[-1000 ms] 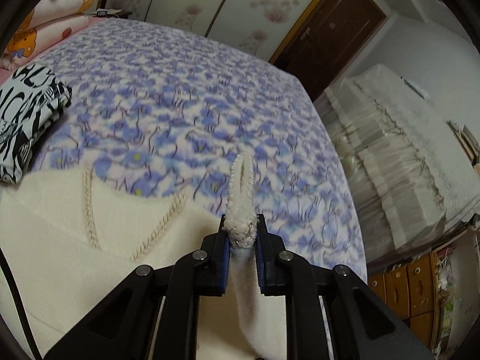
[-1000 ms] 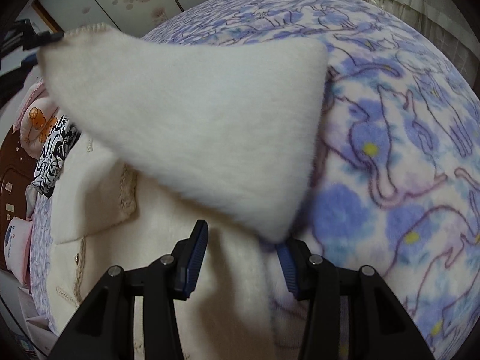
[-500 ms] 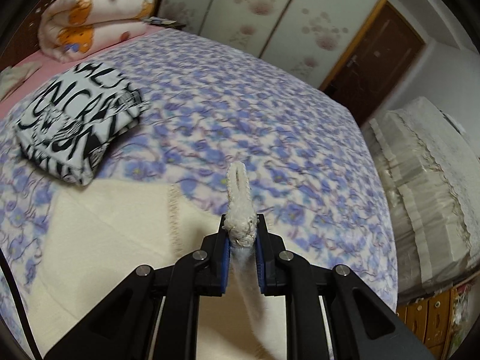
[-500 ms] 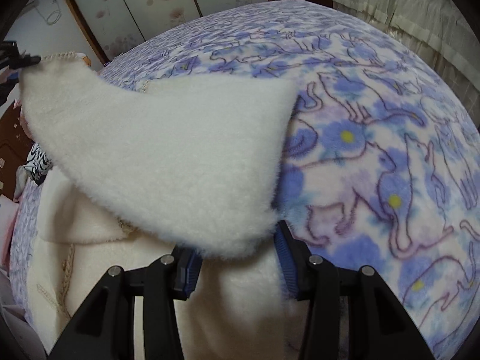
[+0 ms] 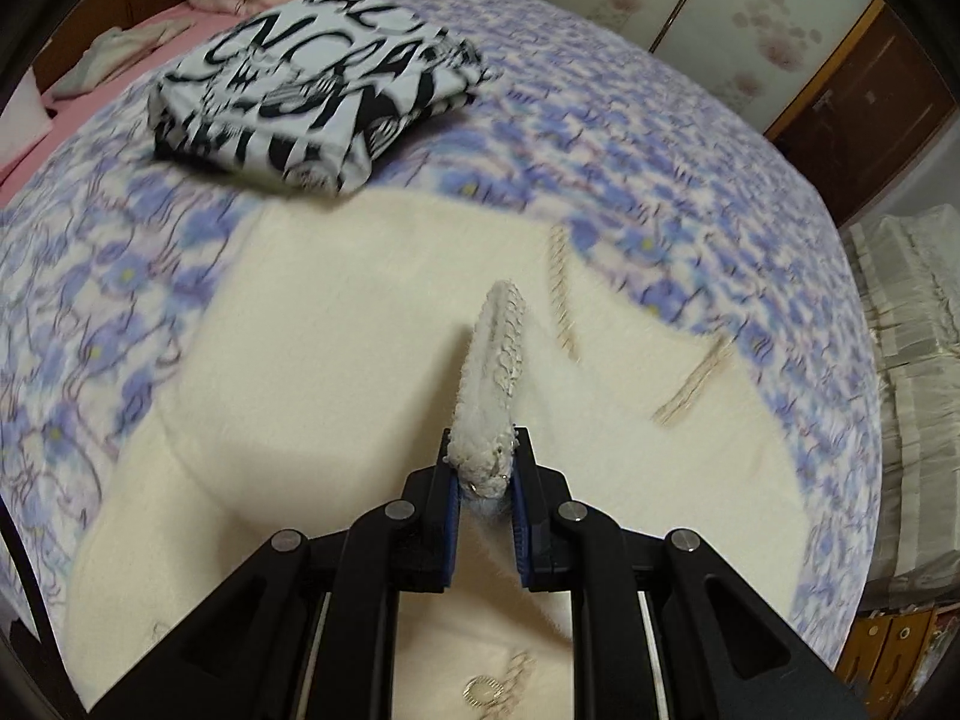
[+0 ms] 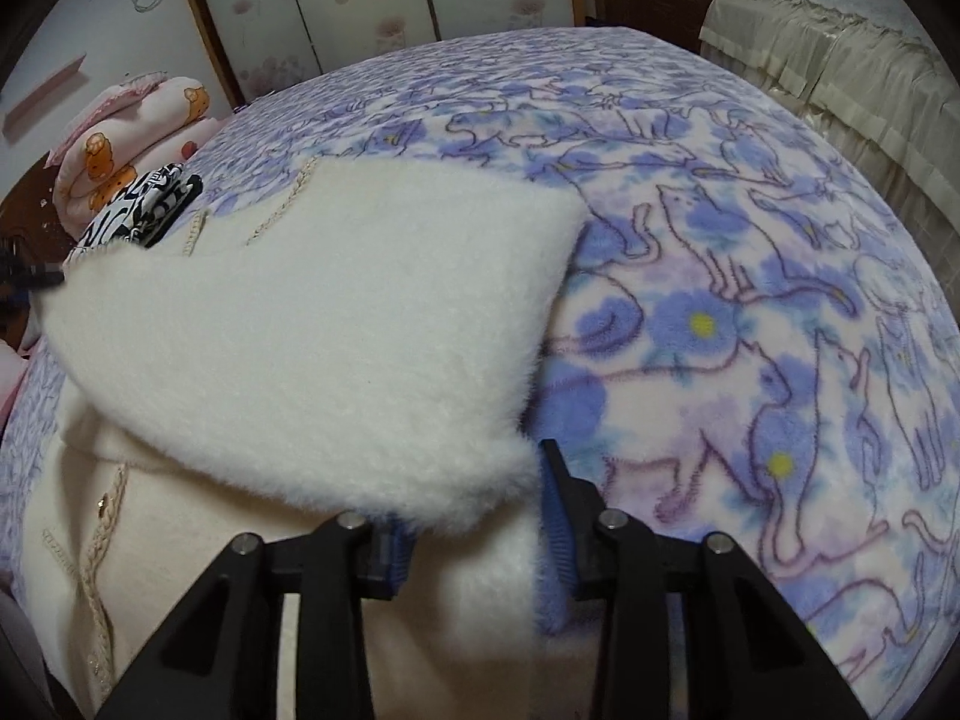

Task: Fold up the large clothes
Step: 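Drag the held sleeve cuff along the cardigan body with the left tool, then release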

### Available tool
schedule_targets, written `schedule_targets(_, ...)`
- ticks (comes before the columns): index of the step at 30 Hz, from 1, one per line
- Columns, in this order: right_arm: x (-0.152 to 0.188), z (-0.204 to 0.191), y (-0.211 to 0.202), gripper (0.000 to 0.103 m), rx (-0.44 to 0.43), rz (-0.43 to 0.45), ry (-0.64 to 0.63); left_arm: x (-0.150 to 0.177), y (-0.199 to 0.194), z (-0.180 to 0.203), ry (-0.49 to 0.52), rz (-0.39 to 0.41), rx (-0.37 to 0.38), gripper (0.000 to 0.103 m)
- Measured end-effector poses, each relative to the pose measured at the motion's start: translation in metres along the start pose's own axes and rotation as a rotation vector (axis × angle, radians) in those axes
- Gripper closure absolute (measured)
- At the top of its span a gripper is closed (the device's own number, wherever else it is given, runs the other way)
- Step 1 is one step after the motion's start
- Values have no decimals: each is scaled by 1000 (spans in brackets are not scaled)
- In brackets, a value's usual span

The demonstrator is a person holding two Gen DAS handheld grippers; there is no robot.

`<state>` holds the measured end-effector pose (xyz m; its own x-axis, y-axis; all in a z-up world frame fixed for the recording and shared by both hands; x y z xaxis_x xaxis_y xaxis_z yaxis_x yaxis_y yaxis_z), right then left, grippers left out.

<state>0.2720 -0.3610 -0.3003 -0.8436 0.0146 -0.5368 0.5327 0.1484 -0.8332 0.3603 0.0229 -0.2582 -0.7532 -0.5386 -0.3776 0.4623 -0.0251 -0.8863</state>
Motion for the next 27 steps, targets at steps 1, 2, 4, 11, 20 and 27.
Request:
schedule_targets(1, 0, 0, 0, 71, -8, -4, 3, 6, 2, -3, 0, -11, -5, 90)
schedule_targets(2, -1, 3, 1, 72, -27, -16, 10, 14, 5, -8, 3, -25, -11, 90)
schedule_targets(4, -2, 10, 2, 73, -72, -43, 44, 25, 10, -14, 12, -51, -25, 90)
schedule_targets(11, -6, 34, 24, 74, -170, -182, 178, 57, 29, -26, 22, -111, -62, 90)
schedule_targets(20, 4, 48, 29, 77, -227, -208, 337, 65, 50, -26, 74, -115, -82, 87)
schedule_targets(27, 2, 45, 20, 77, -201, -203, 304, 57, 52, -22, 128, -47, -93, 86)
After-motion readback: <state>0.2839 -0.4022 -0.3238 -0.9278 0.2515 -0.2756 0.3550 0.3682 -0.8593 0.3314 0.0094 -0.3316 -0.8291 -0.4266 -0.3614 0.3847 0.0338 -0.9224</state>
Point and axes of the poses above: each gripper's, at about its wrist camera, not at the fingertips, and y roughly the way its jaws point, z to its right, x to its underside, the point moved 2 cm from there along y, roughly the way its jaws point, and after that the axes turned 1 degree about -y, right-handed, at the moved point
